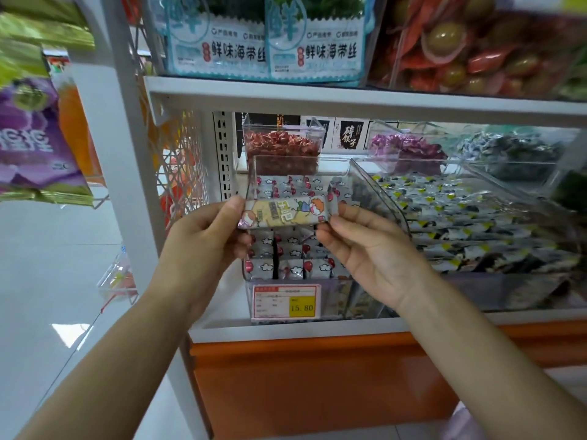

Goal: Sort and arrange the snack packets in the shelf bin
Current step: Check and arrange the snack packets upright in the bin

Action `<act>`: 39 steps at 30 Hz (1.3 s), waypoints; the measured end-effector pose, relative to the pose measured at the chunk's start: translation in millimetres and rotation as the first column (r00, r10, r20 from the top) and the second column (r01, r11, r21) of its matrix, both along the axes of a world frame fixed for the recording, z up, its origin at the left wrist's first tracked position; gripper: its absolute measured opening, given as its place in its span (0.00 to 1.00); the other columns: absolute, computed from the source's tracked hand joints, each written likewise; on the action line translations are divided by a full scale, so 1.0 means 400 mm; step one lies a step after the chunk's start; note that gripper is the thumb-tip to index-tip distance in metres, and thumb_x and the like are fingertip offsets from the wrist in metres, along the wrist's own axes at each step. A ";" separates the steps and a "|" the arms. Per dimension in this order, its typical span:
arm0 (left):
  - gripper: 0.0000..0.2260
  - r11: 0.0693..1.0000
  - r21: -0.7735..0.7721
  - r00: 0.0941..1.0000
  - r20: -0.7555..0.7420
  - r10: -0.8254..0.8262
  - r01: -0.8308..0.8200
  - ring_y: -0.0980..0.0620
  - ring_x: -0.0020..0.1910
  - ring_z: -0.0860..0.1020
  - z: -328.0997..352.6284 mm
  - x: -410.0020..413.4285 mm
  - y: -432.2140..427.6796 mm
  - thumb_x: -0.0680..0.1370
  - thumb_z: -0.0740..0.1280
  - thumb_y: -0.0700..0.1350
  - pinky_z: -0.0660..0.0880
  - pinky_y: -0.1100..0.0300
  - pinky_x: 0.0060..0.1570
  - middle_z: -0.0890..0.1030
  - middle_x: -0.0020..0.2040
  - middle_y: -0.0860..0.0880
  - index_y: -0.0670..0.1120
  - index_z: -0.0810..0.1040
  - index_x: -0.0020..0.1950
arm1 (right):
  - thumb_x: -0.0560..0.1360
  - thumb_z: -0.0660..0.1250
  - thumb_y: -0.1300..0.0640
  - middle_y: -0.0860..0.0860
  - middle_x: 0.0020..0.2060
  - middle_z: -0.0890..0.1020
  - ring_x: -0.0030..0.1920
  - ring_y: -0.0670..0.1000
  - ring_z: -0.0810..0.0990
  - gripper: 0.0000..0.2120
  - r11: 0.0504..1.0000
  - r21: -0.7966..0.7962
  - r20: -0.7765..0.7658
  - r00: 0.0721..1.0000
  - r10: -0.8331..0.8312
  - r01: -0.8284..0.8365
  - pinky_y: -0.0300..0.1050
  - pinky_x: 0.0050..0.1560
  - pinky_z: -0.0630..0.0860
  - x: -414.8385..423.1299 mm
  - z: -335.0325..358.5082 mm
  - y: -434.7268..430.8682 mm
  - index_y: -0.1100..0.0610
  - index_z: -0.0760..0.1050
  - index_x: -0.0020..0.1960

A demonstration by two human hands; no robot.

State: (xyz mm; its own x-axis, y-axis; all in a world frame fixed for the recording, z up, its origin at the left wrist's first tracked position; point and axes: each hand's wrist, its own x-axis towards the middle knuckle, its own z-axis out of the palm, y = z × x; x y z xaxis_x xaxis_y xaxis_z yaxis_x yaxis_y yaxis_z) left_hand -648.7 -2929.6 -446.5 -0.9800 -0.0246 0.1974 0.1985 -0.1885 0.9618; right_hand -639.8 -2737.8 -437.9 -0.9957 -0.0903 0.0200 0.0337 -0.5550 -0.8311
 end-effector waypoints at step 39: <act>0.15 0.946 -0.314 0.982 -0.137 -0.127 0.078 0.59 0.38 0.81 0.015 0.028 0.014 0.75 0.66 0.41 0.77 0.69 0.37 0.83 0.42 0.56 0.54 0.78 0.58 | 0.71 0.70 0.59 0.50 0.39 0.84 0.45 0.54 0.83 0.05 0.810 0.490 -0.343 0.926 -0.161 0.322 0.48 0.43 0.81 -0.004 -0.012 0.028 0.52 0.83 0.39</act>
